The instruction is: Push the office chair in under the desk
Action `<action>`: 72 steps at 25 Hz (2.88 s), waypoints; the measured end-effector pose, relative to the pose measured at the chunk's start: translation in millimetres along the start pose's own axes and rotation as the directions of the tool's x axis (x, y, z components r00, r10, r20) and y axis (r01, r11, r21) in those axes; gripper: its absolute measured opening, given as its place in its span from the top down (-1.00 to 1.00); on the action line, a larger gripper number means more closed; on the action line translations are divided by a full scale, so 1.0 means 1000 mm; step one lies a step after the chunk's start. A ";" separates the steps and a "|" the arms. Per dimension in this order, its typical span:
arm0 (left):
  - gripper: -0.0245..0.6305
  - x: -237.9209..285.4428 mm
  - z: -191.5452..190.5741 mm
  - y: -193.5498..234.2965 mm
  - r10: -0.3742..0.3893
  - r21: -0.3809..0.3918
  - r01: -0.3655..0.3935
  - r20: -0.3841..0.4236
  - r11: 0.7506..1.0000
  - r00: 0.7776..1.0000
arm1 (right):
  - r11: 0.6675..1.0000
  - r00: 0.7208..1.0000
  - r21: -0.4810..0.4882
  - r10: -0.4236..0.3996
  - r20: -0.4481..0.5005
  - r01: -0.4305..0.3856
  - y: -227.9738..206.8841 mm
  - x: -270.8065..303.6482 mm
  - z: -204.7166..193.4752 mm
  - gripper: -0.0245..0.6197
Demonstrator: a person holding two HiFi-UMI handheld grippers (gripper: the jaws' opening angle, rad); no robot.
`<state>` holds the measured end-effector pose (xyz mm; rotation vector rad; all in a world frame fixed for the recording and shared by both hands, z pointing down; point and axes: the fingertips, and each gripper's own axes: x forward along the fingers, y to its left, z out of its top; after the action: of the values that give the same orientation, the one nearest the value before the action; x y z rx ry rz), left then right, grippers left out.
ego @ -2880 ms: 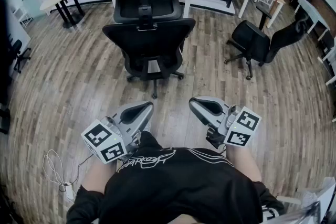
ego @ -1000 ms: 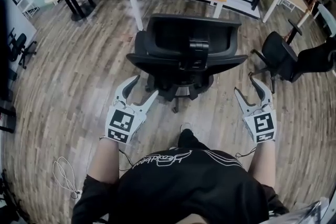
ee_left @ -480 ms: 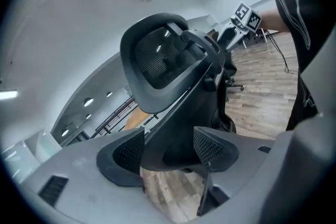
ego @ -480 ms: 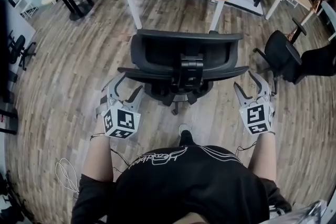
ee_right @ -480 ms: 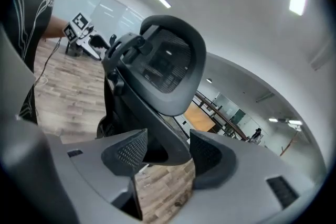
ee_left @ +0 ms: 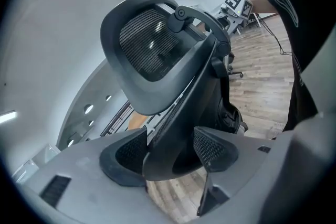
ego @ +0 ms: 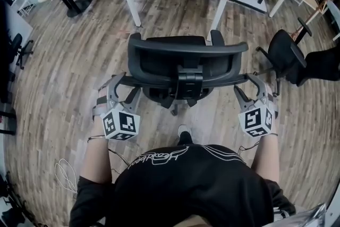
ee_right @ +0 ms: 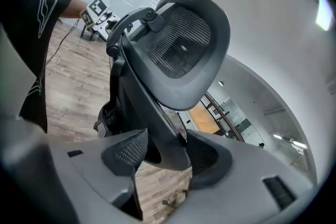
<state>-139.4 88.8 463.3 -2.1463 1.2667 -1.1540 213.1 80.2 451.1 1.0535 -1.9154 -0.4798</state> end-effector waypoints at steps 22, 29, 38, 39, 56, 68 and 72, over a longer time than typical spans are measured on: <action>0.11 0.062 0.000 0.053 0.008 0.013 -0.007 -0.100 1.000 0.995 | 0.992 0.991 -0.029 0.126 0.052 -0.124 -0.039 0.052 0.020 0.15; 0.12 0.074 -0.007 0.047 0.024 0.008 -0.024 -0.125 1.000 0.992 | 0.993 0.990 -0.040 0.116 0.084 -0.113 -0.034 0.064 0.014 0.15; 0.11 0.089 -0.014 0.045 0.038 0.011 -0.036 -0.152 0.999 0.988 | 0.992 0.986 -0.068 0.118 0.116 -0.111 -0.035 0.079 0.009 0.15; 0.11 0.092 -0.013 0.046 0.037 0.012 -0.036 -0.154 0.999 0.987 | 0.991 0.986 -0.072 0.117 0.116 -0.109 -0.037 0.082 0.009 0.15; 0.11 0.196 0.003 0.119 0.027 0.029 -0.024 -0.128 0.999 0.991 | 0.996 0.993 -0.039 0.084 0.086 -0.081 -0.112 0.174 0.022 0.15; 0.11 0.278 -0.011 0.189 0.017 0.056 -0.010 -0.126 0.998 0.992 | 0.998 0.996 -0.011 0.067 0.060 -0.066 -0.149 0.254 0.053 0.15; 0.11 0.320 -0.012 0.235 0.019 0.065 -0.012 -0.115 0.998 0.993 | 0.998 0.997 0.003 0.055 0.058 -0.055 -0.181 0.296 0.076 0.15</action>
<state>-193.0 -304.2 457.2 -2.0457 1.2740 -1.3118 160.0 -271.0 439.2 0.9972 -1.9917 -0.4795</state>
